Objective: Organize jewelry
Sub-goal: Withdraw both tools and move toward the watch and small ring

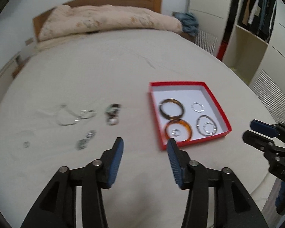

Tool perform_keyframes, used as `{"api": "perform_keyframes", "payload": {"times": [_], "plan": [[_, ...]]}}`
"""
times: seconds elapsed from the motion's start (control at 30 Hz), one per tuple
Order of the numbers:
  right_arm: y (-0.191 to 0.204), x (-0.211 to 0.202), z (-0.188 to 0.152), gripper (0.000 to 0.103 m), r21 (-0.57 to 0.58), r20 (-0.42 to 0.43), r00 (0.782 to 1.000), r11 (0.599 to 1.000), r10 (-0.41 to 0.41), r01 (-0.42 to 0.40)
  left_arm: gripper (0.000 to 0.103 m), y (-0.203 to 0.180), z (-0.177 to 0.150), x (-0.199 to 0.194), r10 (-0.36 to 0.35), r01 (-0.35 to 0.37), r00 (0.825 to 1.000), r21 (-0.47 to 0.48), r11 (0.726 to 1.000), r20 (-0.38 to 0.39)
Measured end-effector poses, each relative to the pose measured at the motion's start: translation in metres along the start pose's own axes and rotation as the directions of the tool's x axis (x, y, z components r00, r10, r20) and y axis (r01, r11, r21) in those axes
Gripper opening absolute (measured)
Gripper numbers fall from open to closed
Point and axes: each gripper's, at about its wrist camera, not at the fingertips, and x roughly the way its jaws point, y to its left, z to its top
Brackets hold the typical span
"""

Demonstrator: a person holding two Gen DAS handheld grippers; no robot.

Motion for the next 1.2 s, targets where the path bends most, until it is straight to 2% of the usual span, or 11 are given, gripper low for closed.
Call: {"api": "perform_keyframes", "payload": {"times": [0.23, 0.5, 0.6, 0.67, 0.93, 1.2], "plan": [[0.069, -0.043, -0.003, 0.037, -0.045, 0.048, 0.997, 0.998, 0.055, -0.053, 0.055, 0.062, -0.029, -0.064, 0.106, -0.102, 0.993, -0.068, 0.992, 0.054], [0.131, -0.068, -0.014, 0.037, -0.079, 0.069, 0.991, 0.991, 0.113, -0.108, 0.065, 0.132, -0.072, -0.127, 0.195, -0.176, 0.976, -0.174, 0.969, 0.101], [0.152, -0.070, -0.019, 0.044, -0.094, 0.073, 0.989, 0.988, 0.128, -0.121, 0.070, 0.151, -0.088, -0.140, 0.240, -0.216, 0.965, -0.199, 0.956, 0.105], [0.165, -0.065, -0.022, 0.045, -0.101, 0.067, 0.988, 0.986, 0.140, -0.133, 0.071, 0.167, -0.097, -0.144, 0.265, -0.237, 0.959, -0.226, 0.945, 0.101], [0.196, -0.002, -0.030, 0.045, -0.106, -0.004, 0.984, 0.978, 0.178, -0.177, 0.071, 0.227, -0.125, -0.116, 0.330, -0.295, 0.942, -0.316, 0.902, 0.063], [0.215, 0.102, -0.013, 0.045, -0.067, -0.094, 0.976, 0.976, 0.199, -0.205, 0.071, 0.287, -0.116, -0.040, 0.342, -0.318, 0.940, -0.379, 0.869, -0.004]]}}
